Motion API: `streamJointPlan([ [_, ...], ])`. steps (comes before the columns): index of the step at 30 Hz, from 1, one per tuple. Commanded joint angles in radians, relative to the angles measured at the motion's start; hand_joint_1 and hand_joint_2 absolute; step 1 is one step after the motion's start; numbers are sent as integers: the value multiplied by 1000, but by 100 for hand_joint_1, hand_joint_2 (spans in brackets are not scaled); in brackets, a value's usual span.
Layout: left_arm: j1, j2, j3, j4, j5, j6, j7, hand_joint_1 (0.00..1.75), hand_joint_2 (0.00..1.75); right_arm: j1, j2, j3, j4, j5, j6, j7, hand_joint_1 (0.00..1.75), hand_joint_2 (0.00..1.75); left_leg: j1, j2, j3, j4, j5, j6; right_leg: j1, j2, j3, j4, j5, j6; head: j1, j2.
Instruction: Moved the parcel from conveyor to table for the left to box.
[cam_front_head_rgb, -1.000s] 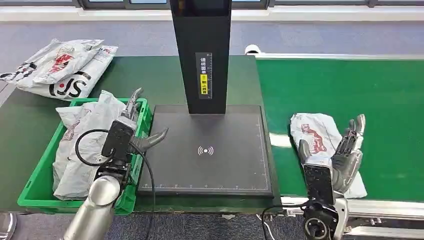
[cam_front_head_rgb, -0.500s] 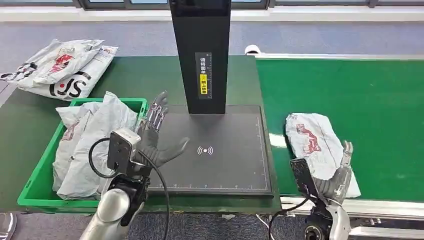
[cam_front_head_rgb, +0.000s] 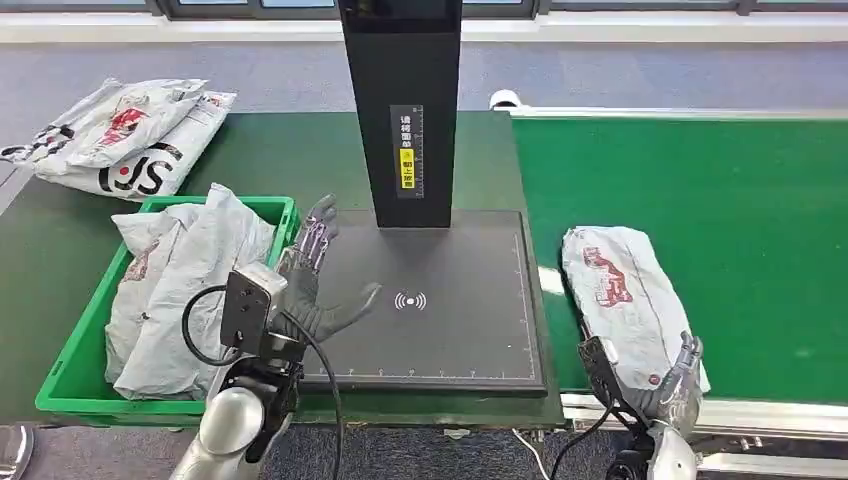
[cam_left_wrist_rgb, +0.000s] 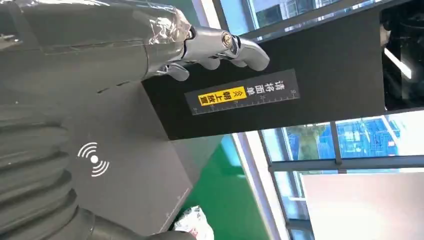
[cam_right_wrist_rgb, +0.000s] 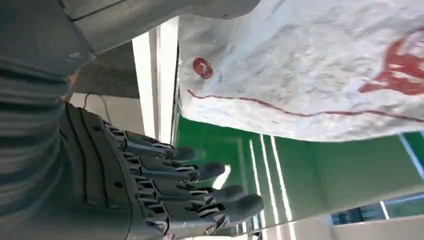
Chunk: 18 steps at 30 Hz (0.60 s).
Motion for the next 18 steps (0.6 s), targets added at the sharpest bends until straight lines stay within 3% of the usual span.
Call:
streamJointPlan([
  [1, 29, -3, 13, -7, -17, -4, 18, 0, 175, -87, -13, -122, 246, 42, -6, 16, 0, 175, 0, 1, 2, -1, 0, 0, 0, 0, 2, -2, 1, 0, 0, 0],
  [11, 46, -2, 20, -21, -33, -7, 20, 0, 175, -116, -24, -151, 325, 44, 1, 16, 0, 175, 0, 1, 2, -1, 0, 0, 0, 0, 2, -2, 1, 0, 0, 0],
  [12, 55, 2, 22, -29, -34, -7, 20, 0, 175, -131, -29, -163, 363, 36, 19, 19, 175, 175, 0, 1, 3, -2, 0, 0, 1, 0, 3, -3, 1, 0, 0, 0],
  [18, 79, 12, 31, -56, -36, -3, 19, 0, 175, -142, -30, -162, 398, 38, 29, -3, 175, 175, 1, 2, 4, -3, 0, 0, 1, 0, 5, -5, 1, 0, 0, 0],
])
